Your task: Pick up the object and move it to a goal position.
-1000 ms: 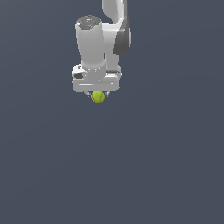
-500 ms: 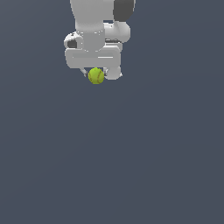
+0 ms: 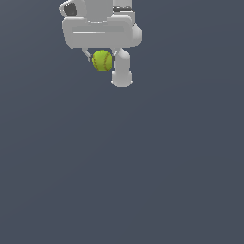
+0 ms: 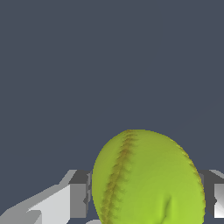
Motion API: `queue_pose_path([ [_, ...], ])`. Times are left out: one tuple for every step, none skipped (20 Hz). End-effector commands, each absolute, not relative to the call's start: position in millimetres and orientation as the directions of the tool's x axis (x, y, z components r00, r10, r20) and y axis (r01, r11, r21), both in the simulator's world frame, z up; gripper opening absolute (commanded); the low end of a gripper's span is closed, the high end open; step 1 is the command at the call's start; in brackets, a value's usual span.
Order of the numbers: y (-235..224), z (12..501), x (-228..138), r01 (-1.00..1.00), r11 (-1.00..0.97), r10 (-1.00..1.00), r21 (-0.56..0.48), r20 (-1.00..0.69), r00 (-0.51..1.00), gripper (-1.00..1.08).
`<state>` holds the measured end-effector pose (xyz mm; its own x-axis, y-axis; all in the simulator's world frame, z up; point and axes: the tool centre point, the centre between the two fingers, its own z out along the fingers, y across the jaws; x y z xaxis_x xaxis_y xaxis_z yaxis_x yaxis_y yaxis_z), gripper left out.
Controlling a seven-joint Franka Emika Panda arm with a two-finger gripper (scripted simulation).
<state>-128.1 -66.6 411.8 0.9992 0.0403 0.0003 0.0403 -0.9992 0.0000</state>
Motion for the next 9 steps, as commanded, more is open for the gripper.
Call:
queue_pose_path([
  [-66.2,425.0,-129.2,0.041,-0.999,0.041,0.000,0.000,0.999,-1.00],
  [-66.2,428.9,-129.4,0.041,-0.999,0.041,0.000,0.000,0.999,-1.00],
  [-66.2,432.3,-129.6,0.041,-0.999,0.041,0.000,0.000,0.999,-1.00],
  [-66.2,435.1,-129.8,0.041,-0.999,0.041,0.000,0.000,0.999,-1.00],
  [-66.2,437.5,-129.9,0.041,-0.999,0.041,0.000,0.000,0.999,-1.00],
  [-66.2,439.3,-130.0,0.041,-0.999,0.041,0.000,0.000,0.999,-1.00],
  [-66.2,440.6,-130.0,0.041,-0.999,0.041,0.000,0.000,0.999,-1.00],
  [-66.2,441.3,-130.0,0.041,-0.999,0.041,0.000,0.000,0.999,-1.00],
  [-66.2,441.6,-130.0,0.041,-0.999,0.041,0.000,0.000,0.999,-1.00],
])
